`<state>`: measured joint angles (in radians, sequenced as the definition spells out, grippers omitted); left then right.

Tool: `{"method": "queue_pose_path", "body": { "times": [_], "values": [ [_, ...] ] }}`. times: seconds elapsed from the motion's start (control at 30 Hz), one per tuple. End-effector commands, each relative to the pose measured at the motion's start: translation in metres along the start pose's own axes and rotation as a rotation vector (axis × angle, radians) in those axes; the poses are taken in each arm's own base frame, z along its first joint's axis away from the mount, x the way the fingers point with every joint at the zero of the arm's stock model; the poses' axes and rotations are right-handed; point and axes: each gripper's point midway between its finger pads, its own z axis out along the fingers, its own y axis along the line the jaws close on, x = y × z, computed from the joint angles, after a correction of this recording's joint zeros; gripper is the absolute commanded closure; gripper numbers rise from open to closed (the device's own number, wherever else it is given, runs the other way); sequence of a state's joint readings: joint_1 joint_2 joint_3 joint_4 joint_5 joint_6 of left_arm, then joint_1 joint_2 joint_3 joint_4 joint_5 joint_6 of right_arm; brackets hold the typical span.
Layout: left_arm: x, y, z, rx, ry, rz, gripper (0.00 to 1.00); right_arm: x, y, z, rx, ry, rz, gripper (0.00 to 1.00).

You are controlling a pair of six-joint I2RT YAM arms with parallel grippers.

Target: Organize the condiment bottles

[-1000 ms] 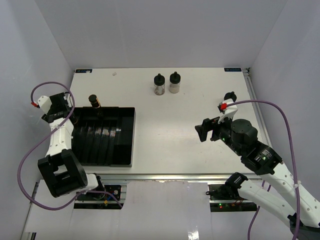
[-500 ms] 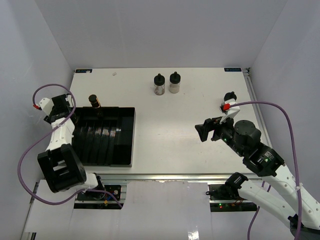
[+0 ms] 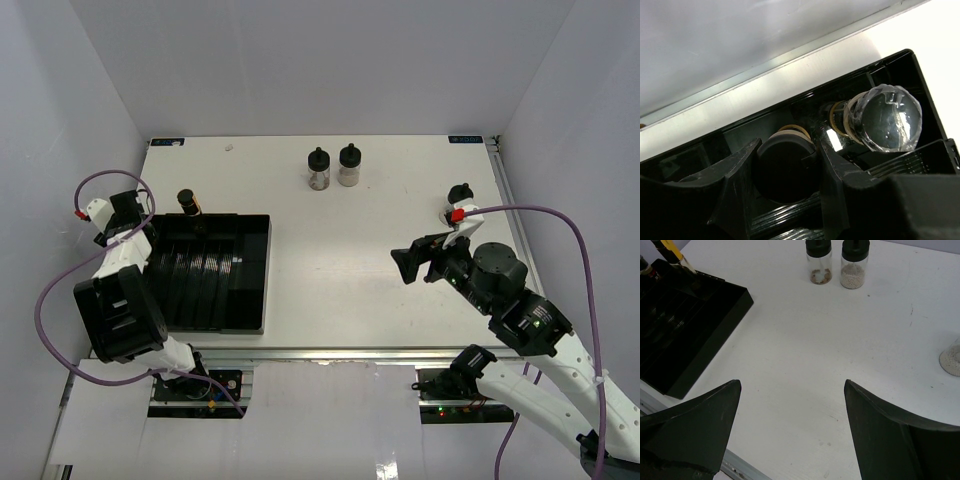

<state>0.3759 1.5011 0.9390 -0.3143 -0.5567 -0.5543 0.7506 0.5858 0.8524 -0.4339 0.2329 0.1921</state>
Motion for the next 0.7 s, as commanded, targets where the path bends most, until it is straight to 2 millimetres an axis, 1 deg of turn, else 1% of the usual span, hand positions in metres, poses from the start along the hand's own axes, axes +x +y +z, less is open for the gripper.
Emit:
{"method": "queue_pose_path", "body": {
  "times": [0.0, 0.03, 0.07, 0.17, 0.23, 0.3, 0.33, 0.47, 0.53, 0.57, 0.67],
  "values": [
    [-0.012, -0.011, 0.005, 0.024, -0.024, -0.020, 1.00, -0.015, 0.001, -0.002, -0.004, -0.063, -0.006, 0.10],
    [-0.010, -0.010, 0.007, 0.012, -0.016, -0.014, 1.00, -0.015, 0.000, -0.002, -0.002, -0.064, -0.006, 0.10],
    [-0.008, -0.009, 0.008, 0.004, -0.013, -0.010, 0.98, -0.016, 0.000, -0.002, 0.002, -0.065, -0.006, 0.10],
    [-0.006, -0.007, 0.009, 0.003, -0.018, -0.009, 0.77, -0.016, 0.000, -0.001, 0.003, -0.065, -0.006, 0.10],
    [-0.007, -0.008, 0.007, 0.013, -0.021, -0.004, 0.70, -0.016, 0.000, -0.002, 0.001, -0.066, -0.008, 0.10],
    [-0.009, -0.009, 0.006, 0.021, -0.022, -0.004, 0.57, -0.016, 0.000, -0.002, 0.001, -0.066, -0.006, 0.10],
    [-0.009, -0.010, 0.005, 0.021, -0.021, -0.005, 0.54, -0.016, 0.000, -0.002, 0.003, -0.066, -0.006, 0.10],
    [-0.014, -0.009, 0.000, 0.017, -0.020, -0.010, 0.34, -0.017, -0.001, -0.002, 0.006, -0.067, -0.006, 0.10],
    [-0.020, -0.007, -0.004, 0.006, -0.024, -0.013, 0.22, -0.016, -0.001, -0.001, 0.007, -0.065, -0.006, 0.10],
    [-0.023, -0.005, -0.007, -0.007, -0.024, -0.011, 0.18, -0.015, -0.001, -0.001, 0.008, -0.062, -0.007, 0.10],
    [-0.039, 0.001, -0.020, -0.033, -0.037, -0.024, 0.09, -0.011, -0.003, 0.001, 0.017, -0.052, -0.005, 0.10]
  ]
}}
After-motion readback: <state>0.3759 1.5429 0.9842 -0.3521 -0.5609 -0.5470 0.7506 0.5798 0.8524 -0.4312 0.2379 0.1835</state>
